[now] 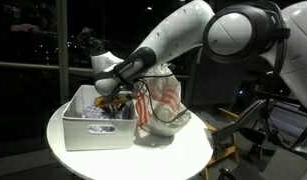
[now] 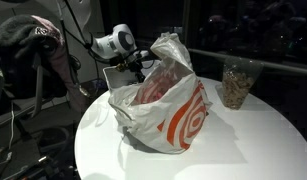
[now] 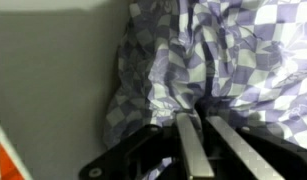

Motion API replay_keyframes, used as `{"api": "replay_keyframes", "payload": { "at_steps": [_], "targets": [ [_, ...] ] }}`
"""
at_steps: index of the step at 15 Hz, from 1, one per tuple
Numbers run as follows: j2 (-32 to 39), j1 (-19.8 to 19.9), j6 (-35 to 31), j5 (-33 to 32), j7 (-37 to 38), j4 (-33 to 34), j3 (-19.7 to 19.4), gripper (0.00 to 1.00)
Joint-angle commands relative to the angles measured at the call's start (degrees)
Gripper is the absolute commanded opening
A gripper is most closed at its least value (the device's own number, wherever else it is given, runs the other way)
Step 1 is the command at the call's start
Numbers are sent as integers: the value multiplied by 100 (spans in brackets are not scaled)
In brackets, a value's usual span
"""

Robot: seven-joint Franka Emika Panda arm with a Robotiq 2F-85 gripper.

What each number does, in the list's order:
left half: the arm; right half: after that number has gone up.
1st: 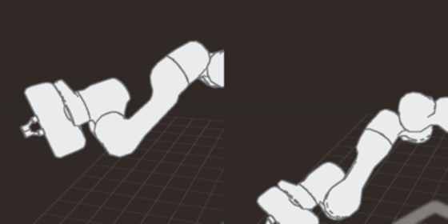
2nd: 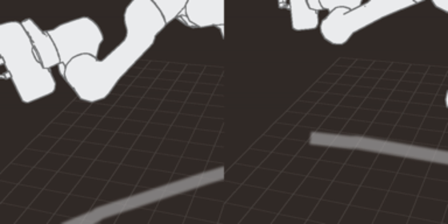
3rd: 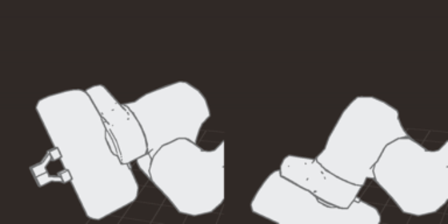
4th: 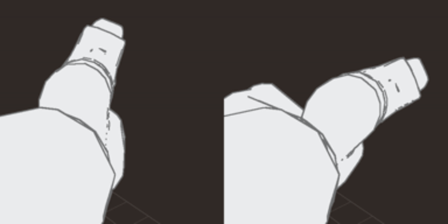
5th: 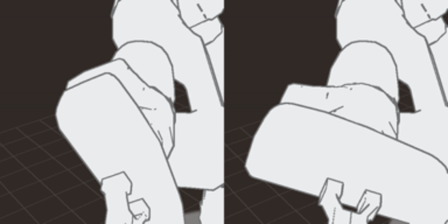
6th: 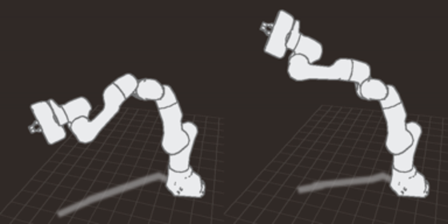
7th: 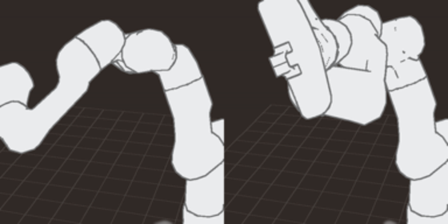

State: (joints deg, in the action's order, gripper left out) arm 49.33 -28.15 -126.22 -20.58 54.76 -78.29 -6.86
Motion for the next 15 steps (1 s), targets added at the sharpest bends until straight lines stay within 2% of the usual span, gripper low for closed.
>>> {"api": "replay_keyframes", "payload": {
  "at_steps": [1, 9, 15],
  "targets": [
    [-270, 43, 195, 88, 359, 157, 32, 0],
    [-1890, 173, -526, -229, 1561, -564, -87, 1],
    [-3406, 417, -1492, -720, 2180, -1633, -14, 2]
  ]
}}
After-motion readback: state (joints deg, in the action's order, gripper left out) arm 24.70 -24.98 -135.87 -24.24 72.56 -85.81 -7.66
